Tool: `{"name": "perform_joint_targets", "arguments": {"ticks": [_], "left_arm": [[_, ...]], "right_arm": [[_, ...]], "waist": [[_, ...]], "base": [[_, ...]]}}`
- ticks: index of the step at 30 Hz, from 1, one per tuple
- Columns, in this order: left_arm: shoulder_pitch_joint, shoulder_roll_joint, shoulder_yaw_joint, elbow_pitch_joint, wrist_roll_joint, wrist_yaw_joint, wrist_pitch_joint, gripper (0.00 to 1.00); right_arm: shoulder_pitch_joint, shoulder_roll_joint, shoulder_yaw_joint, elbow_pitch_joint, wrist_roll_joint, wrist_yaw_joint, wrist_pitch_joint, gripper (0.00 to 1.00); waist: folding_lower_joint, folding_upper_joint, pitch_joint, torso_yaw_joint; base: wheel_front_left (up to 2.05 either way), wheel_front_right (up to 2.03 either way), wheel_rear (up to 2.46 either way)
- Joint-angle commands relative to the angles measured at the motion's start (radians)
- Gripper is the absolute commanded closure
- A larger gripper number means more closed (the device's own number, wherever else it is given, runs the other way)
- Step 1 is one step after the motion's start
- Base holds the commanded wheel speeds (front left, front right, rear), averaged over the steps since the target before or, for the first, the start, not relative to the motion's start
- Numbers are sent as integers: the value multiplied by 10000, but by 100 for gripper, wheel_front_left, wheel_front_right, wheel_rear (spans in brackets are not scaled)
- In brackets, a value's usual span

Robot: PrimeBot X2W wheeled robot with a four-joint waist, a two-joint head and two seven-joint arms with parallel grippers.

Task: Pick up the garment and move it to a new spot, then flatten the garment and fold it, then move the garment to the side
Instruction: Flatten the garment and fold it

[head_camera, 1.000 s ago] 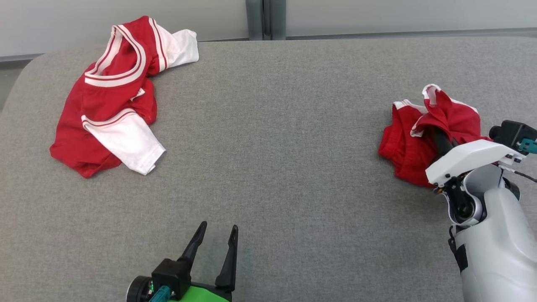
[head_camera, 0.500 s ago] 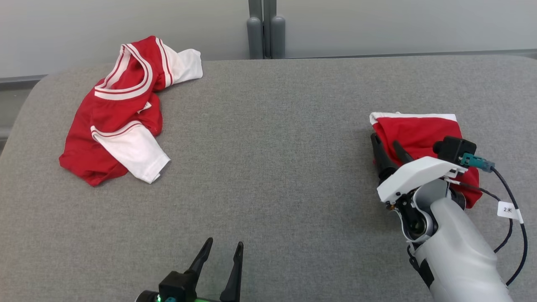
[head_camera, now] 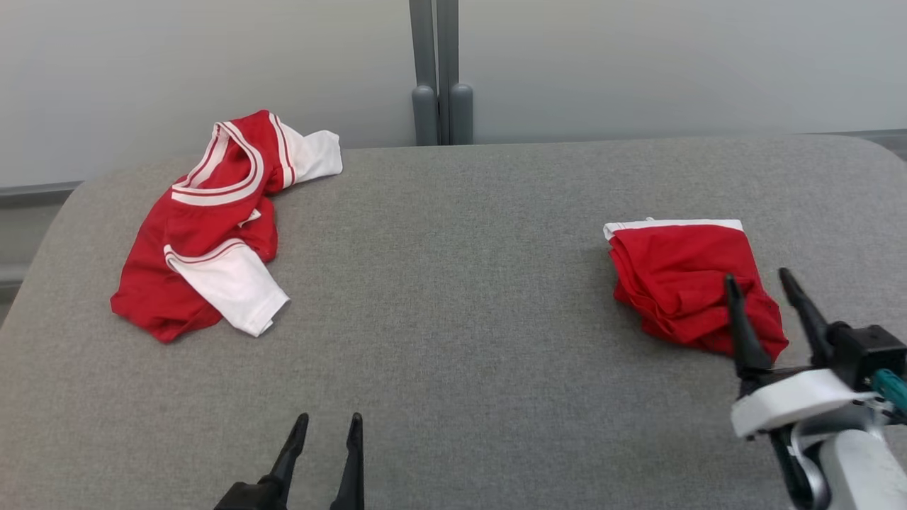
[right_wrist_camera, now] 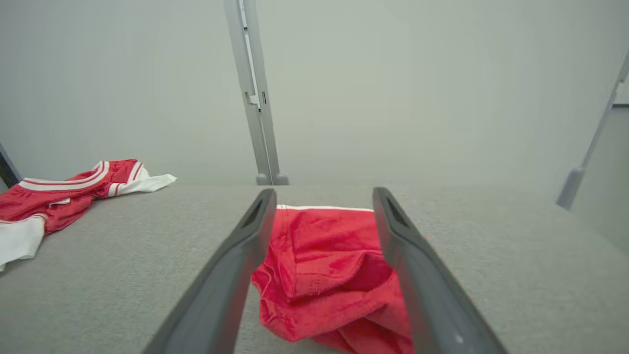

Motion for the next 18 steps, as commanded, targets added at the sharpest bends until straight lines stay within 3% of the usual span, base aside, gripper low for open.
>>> {"name": "perform_joint_targets", "arguments": {"ticks": [1, 5, 10, 18], "left_arm": [[151, 32, 154, -138, 83, 42, -2, 0], [366, 32, 536, -493, 230, 41, -2, 0], [609, 31, 1105, -825, 381, 83, -2, 0], [934, 29, 1615, -887, 806, -148, -2, 0]], "right_arm": [[384, -267, -356, -638, -519, -14, -45, 0], [1592, -34, -1611, -1825, -1228, -8, -44, 0], [2671, 190, -2734, -2230, -1569, -12, -47, 0], [3250, 352, -3076, -2133, -1765, -12, -48, 0]], "waist": [[0, -1, -156, -118], [0, -1, -331, -99], [0, -1, -490, -51], [0, -1, -553, -42]], "base": [[0, 0, 0], [0, 0, 0], [0, 0, 0], [0, 0, 0]]}}
